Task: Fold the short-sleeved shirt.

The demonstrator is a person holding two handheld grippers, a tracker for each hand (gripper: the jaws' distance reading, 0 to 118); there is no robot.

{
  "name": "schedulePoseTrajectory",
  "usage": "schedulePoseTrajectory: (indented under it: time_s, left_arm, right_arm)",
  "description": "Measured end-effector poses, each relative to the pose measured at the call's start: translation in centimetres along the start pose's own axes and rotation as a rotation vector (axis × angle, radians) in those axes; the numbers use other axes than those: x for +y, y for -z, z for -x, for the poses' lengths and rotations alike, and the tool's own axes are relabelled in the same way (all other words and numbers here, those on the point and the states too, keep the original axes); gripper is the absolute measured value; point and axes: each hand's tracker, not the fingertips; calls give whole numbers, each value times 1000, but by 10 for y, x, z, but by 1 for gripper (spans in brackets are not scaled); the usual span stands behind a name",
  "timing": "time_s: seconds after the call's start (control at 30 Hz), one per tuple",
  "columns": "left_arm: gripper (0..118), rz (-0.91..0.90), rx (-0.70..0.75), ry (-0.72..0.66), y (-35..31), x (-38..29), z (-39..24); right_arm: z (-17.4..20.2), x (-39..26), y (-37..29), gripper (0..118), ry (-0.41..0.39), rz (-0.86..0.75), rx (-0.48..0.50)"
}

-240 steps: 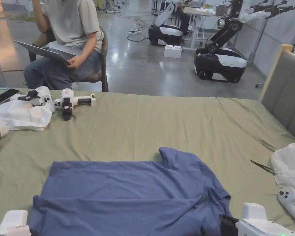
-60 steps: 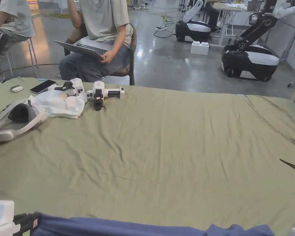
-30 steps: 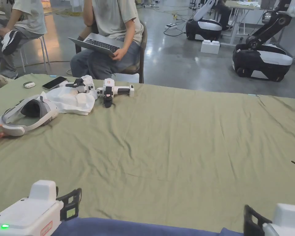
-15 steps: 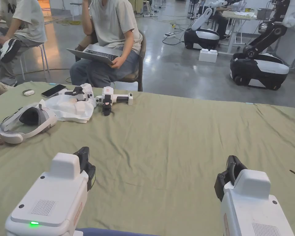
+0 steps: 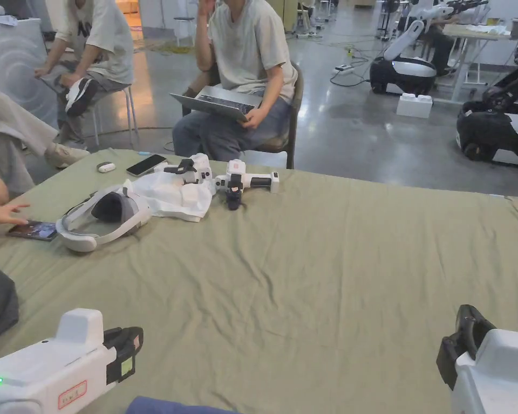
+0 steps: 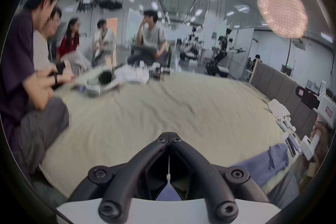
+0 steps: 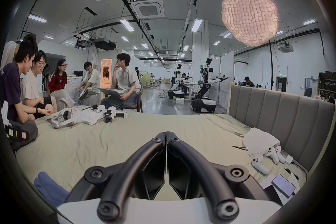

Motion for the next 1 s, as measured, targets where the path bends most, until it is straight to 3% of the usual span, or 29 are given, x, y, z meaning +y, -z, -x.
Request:
schedulePoseTrajectory:
  time_s: [0.2,0.27,0.33,0.37,0.43,0.57,0.8,0.93,1.0]
  left_arm:
    - [4,217,-104,-173,23,-39,76]
    - [24,269,-157,-261,31,-50,97]
    - [60,332,-209,-350,40,-59,114]
    - [70,355,-220,-374,43,-64,121]
    - [77,378,-275,-425,50,-72,132]
    - [77,427,-388,-557,68,-89,142]
    - [75,458,-530,-631,92,-102,118]
    - [56,441,-533,-644,106,-104,103]
    - [16,473,-441,-574,108,-105,91]
  right_arm:
    - [-1,-8,1,0,-2,38,8]
    - [-1,-8,1,0,-2,46,12]
    - [-1,-8,1,0,-6,53,13]
    - [-1,-9,1,0,-8,56,15]
    - [-2,-9,1,0,-13,59,14]
    - [-3,-10,0,0,-12,70,10]
    - [-6,-15,-1,0,-7,91,4]
    - [-8,-18,-1,0,5,103,-1]
    - [-9,-19,-1,0,9,109,-4]
